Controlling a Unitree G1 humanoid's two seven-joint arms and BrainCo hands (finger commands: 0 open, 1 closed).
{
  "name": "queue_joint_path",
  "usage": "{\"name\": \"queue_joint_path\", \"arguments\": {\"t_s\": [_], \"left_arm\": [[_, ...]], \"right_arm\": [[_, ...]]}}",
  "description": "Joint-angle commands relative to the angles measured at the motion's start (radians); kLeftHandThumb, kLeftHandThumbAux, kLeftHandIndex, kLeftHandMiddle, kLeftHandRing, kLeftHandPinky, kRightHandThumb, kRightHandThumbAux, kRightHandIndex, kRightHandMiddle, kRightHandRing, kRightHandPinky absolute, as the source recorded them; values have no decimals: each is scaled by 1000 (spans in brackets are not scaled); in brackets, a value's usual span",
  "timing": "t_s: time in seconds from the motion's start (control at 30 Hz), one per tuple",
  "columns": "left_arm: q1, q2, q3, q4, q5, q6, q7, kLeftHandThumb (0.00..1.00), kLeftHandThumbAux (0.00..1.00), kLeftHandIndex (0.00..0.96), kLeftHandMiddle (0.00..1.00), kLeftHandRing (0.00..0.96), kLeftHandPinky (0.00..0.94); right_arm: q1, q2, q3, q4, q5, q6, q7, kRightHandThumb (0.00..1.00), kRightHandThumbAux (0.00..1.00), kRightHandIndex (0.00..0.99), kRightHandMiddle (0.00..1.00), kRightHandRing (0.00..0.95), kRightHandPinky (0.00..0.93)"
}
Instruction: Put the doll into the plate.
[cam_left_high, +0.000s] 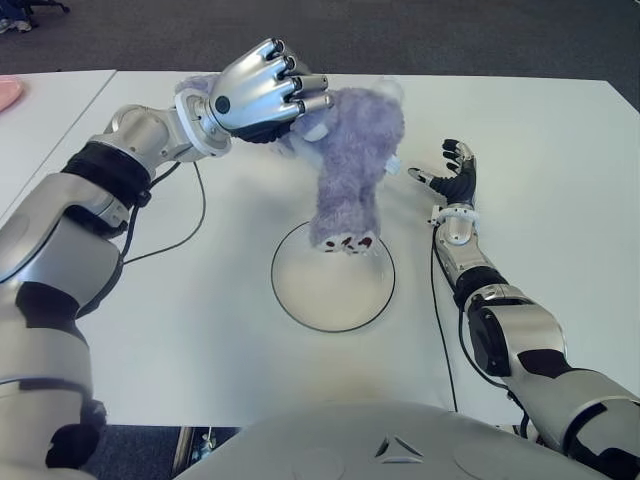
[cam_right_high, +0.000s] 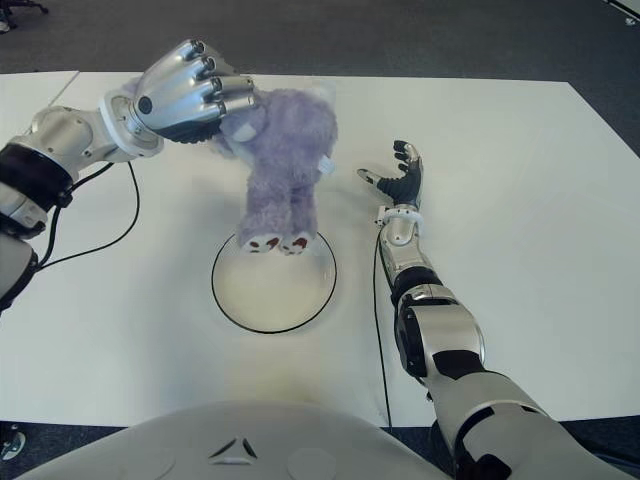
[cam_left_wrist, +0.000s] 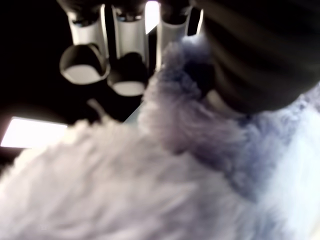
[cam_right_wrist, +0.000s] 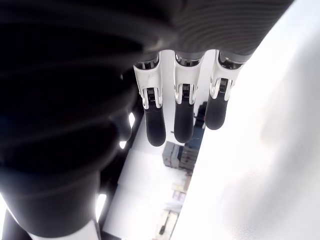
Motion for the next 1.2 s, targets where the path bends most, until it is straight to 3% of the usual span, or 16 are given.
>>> {"name": "queue_joint_path", "arguments": {"t_s": [0.03,0.7,0.87,1.2], "left_arm": [[92,41,48,-137,65,50,70,729,704,442,862,856,860],[214,89,160,-323,71,56,49,728,704,441,868,861,866],[288,98,165,-372,62,44,40,729,704,441,870,862,867],[318,68,196,-394,37,-2,27,728,705,441,878,872,873]], "right_arm": [[266,97,19,160,-20,125,14,0,889,217,235,201,193],[263,97,19,160,-23,125,13,0,867,219,236,203,204],[263,99,15,160,-19,124,13,0,877,217,234,198,200],[262,96,19,160,-24,123,9,0,885,219,241,208,211]]}}
